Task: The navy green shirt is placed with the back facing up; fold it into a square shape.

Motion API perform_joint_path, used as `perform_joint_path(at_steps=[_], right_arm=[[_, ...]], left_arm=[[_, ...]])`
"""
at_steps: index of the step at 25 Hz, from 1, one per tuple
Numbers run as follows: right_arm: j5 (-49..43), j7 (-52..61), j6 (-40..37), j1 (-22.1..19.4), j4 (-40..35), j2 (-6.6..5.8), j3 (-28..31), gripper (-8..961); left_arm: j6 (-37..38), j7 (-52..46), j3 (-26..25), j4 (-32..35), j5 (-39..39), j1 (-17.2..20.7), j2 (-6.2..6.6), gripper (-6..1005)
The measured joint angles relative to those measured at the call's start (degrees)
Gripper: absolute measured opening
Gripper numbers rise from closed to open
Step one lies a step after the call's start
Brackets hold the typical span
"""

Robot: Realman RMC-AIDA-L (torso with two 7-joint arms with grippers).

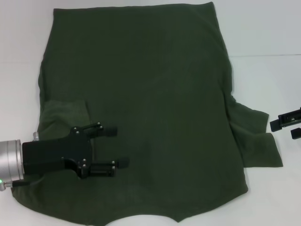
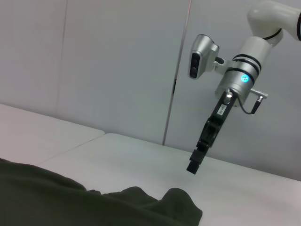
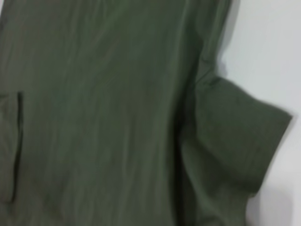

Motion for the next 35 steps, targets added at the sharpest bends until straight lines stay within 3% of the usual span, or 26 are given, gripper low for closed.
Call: perform_joint_path(at_steps=[14,27,35], right_arm=[[-0.3,-5.7,8.3,0.4,8.6,0.51,0.0,858],[0.0,-8.6,11.0,0.9,8.9,2.64,0.4,849],[0.1,-9.2,11.9,0.9,9.4,3.21,0.1,839]], left_arm=[[-0.1,0.3,0.2,-0.1,0.0,-0.1,-0.13,913],[-0.4,0.2,0.5,0.0,0.0,-0.2,0.03,911],[-1.0,0.0,1.6,0.2,0.0,-0.4,-0.14,909]])
